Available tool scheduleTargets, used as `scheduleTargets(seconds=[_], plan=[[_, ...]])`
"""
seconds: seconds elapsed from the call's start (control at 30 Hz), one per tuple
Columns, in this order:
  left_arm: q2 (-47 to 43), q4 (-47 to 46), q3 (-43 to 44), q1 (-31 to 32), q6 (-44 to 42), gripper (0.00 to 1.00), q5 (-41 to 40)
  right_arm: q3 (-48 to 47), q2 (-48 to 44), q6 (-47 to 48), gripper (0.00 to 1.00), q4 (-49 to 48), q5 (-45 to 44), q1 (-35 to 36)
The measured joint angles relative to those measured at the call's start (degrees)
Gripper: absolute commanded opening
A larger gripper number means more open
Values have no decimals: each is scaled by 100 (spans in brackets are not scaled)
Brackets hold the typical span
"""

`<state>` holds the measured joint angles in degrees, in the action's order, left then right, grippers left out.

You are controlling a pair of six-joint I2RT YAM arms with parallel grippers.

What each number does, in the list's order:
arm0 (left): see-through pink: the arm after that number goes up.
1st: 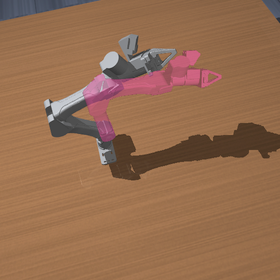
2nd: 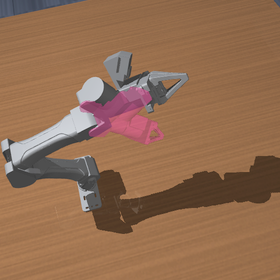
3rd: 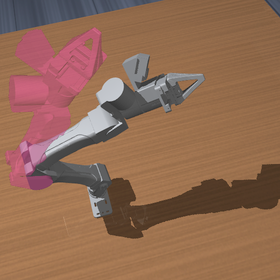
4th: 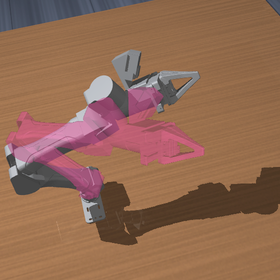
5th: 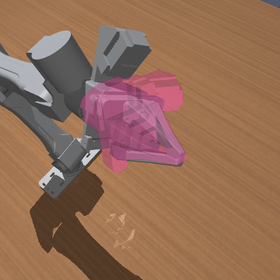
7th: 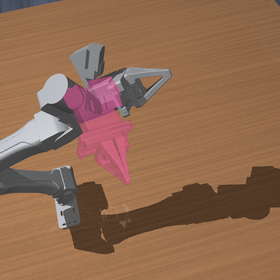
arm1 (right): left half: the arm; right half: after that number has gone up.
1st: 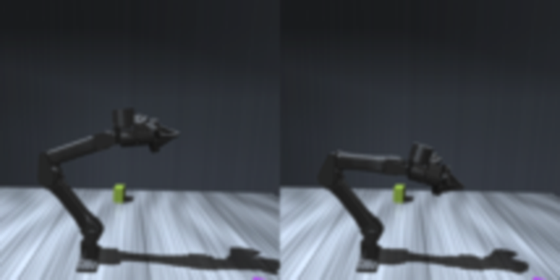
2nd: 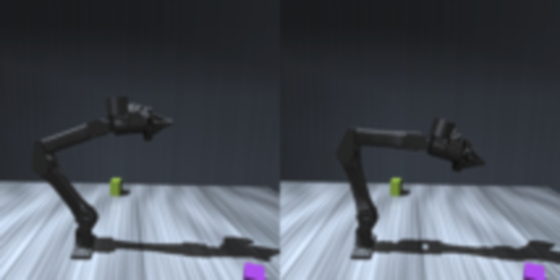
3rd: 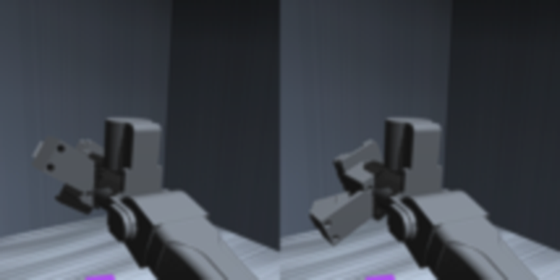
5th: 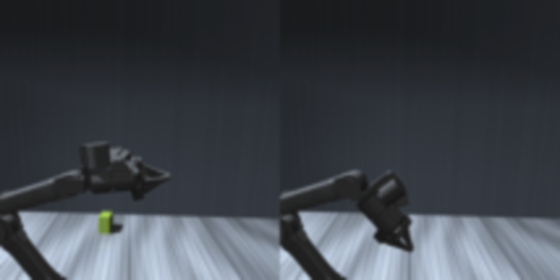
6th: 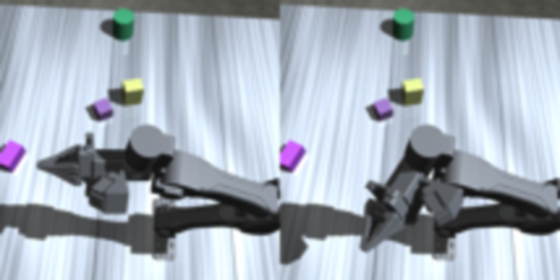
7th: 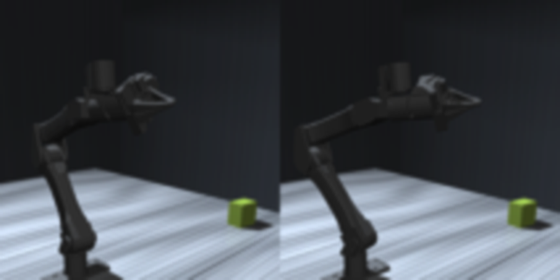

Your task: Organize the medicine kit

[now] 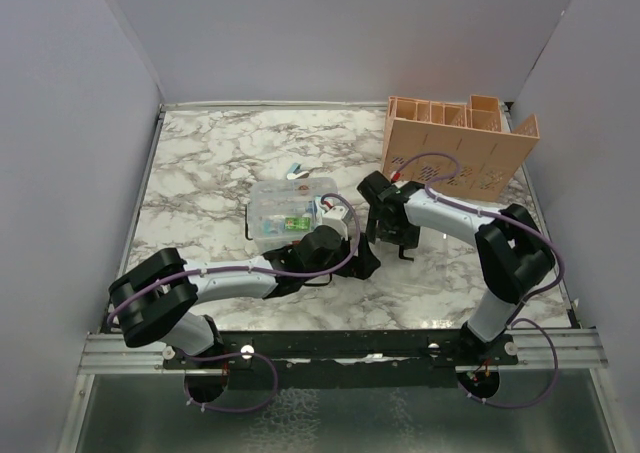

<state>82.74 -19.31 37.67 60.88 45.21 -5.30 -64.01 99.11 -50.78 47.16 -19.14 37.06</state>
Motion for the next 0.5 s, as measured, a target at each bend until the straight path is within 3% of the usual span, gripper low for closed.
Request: scheduleTargets(seconds=[0.13,0.33,0.5], plan=[[13,-20,-11,0,0,85,0,0,20,2,79,-4,-46,0],[35,-85,-26,0,7,86,0,0,61,33,69,-17,-68,2],[52,-103,-33,9,9,86,-2,0,59,66,69,22,-105,2]])
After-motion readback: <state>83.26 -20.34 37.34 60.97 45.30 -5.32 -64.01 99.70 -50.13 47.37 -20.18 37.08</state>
